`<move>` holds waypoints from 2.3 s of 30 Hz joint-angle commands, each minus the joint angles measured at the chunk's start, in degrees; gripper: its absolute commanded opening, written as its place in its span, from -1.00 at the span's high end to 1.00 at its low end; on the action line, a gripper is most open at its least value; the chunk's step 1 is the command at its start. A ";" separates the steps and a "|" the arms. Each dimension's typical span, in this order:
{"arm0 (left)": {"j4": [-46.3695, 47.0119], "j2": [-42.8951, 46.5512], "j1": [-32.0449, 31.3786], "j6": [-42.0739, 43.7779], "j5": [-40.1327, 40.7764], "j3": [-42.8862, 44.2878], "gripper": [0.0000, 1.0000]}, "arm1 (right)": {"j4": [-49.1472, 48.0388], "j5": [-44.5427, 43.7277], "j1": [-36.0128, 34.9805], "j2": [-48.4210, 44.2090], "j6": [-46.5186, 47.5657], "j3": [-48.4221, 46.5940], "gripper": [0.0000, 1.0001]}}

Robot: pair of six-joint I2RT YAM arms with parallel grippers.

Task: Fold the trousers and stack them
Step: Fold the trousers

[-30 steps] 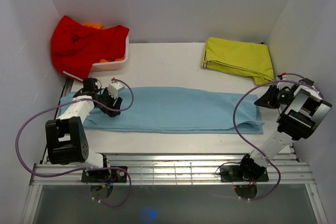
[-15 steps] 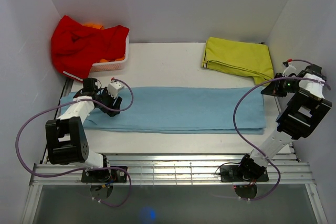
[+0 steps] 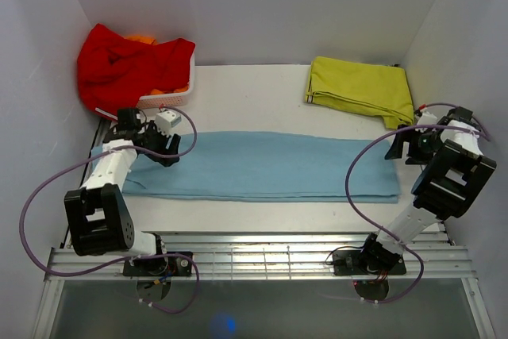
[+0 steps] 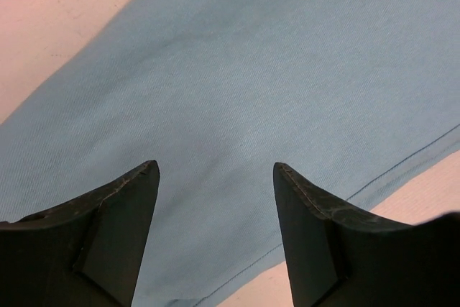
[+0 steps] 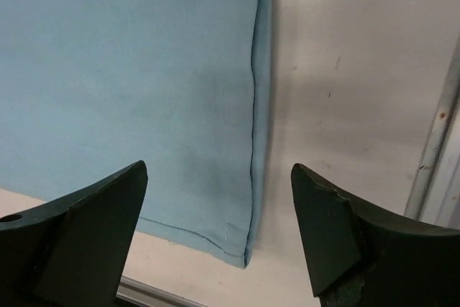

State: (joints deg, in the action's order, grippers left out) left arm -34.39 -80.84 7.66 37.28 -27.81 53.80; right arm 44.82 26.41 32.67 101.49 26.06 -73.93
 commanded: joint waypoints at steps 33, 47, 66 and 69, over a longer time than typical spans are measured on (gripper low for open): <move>-9.90 -3.19 13.87 -4.41 -9.19 9.39 -0.50 | 21.50 16.04 13.90 8.89 14.79 -21.56 0.85; -9.82 -2.31 13.87 -3.70 -8.40 4.12 -0.51 | 16.15 34.57 5.32 -1.11 6.83 -6.89 0.85; -5.95 -8.63 13.87 -7.57 -9.37 0.78 -0.49 | -38.92 17.64 -30.80 -21.09 -42.58 17.15 0.84; -4.81 -9.51 13.87 -7.74 -9.01 0.25 -0.49 | -42.08 15.26 -38.01 -17.23 -44.87 16.19 0.84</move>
State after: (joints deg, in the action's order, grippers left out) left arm -41.08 -90.45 21.28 30.37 -35.35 54.61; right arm 10.35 45.50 -0.12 81.14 -13.52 -56.47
